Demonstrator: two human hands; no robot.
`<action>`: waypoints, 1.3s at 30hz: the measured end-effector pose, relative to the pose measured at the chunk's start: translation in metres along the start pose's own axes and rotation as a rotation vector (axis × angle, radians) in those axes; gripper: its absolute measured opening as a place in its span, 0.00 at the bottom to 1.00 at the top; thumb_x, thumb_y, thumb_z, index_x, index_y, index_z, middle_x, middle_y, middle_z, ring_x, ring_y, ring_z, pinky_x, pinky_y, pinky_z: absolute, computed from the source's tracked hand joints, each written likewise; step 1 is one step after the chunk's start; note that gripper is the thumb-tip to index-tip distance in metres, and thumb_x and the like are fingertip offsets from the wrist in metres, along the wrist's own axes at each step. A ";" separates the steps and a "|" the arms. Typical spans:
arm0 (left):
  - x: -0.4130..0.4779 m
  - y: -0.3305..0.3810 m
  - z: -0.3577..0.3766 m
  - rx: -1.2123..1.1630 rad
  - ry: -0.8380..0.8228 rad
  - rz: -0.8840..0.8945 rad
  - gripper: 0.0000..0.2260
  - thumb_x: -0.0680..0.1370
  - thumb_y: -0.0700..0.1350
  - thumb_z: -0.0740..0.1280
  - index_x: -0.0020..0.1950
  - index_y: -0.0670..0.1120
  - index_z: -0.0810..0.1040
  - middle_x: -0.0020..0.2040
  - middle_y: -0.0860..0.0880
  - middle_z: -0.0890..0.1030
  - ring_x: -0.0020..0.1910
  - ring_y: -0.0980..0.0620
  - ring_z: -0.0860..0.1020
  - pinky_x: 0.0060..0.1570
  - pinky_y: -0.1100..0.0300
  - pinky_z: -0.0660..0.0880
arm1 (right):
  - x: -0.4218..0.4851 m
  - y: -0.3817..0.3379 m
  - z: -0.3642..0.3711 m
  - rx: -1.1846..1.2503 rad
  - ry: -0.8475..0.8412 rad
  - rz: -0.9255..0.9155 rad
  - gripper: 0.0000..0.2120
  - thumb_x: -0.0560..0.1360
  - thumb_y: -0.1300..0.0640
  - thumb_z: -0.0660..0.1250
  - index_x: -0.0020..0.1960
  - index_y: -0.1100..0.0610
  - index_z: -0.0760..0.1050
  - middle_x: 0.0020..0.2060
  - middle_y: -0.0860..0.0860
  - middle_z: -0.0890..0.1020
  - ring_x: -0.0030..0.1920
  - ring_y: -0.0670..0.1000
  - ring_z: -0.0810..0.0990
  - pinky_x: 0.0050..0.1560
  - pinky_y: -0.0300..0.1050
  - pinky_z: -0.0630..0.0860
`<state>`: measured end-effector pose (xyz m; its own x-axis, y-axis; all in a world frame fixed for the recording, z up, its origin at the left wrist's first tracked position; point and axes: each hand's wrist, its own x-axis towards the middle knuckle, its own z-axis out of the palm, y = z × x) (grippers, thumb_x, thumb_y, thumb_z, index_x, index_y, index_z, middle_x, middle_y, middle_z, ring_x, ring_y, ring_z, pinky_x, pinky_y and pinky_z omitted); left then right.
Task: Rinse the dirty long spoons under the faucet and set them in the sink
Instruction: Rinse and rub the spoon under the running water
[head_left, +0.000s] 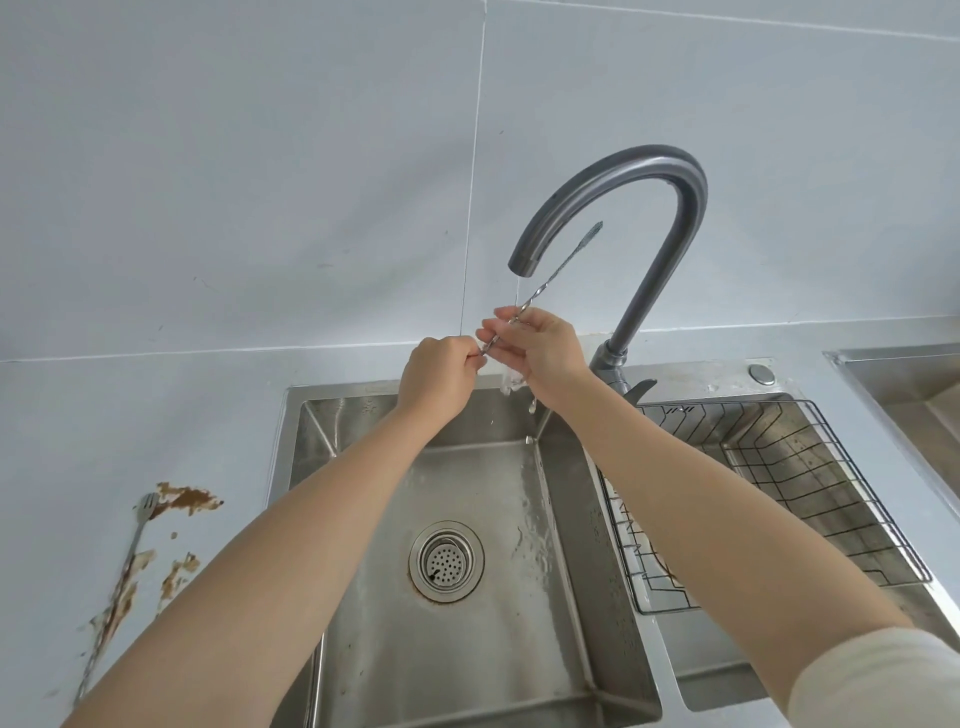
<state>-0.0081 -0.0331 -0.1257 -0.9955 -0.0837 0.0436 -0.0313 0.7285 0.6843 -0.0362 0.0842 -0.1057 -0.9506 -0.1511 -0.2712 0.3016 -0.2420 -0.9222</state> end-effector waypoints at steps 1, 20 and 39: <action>0.001 0.001 0.001 -0.014 -0.007 -0.002 0.10 0.78 0.41 0.62 0.42 0.37 0.79 0.41 0.34 0.82 0.42 0.36 0.80 0.47 0.45 0.78 | 0.000 -0.001 -0.001 -0.006 0.015 -0.004 0.07 0.75 0.69 0.63 0.40 0.61 0.73 0.36 0.55 0.80 0.31 0.45 0.83 0.39 0.37 0.82; 0.036 0.036 -0.003 -0.484 -0.217 -0.065 0.04 0.78 0.35 0.63 0.46 0.39 0.77 0.32 0.49 0.78 0.20 0.64 0.77 0.26 0.71 0.75 | 0.020 -0.037 -0.017 -0.047 0.144 -0.101 0.09 0.77 0.64 0.63 0.38 0.61 0.75 0.33 0.53 0.80 0.28 0.44 0.81 0.35 0.36 0.81; 0.013 0.015 -0.011 -0.492 -0.304 -0.155 0.12 0.79 0.38 0.62 0.36 0.46 0.74 0.30 0.47 0.77 0.20 0.59 0.76 0.28 0.64 0.74 | 0.011 -0.017 -0.002 -0.059 0.032 -0.039 0.05 0.79 0.65 0.57 0.50 0.63 0.72 0.35 0.56 0.79 0.29 0.46 0.82 0.38 0.40 0.81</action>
<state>-0.0208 -0.0303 -0.1070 -0.9657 0.0875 -0.2444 -0.2055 0.3172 0.9258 -0.0520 0.0885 -0.0932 -0.9638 -0.1121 -0.2421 0.2599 -0.1898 -0.9468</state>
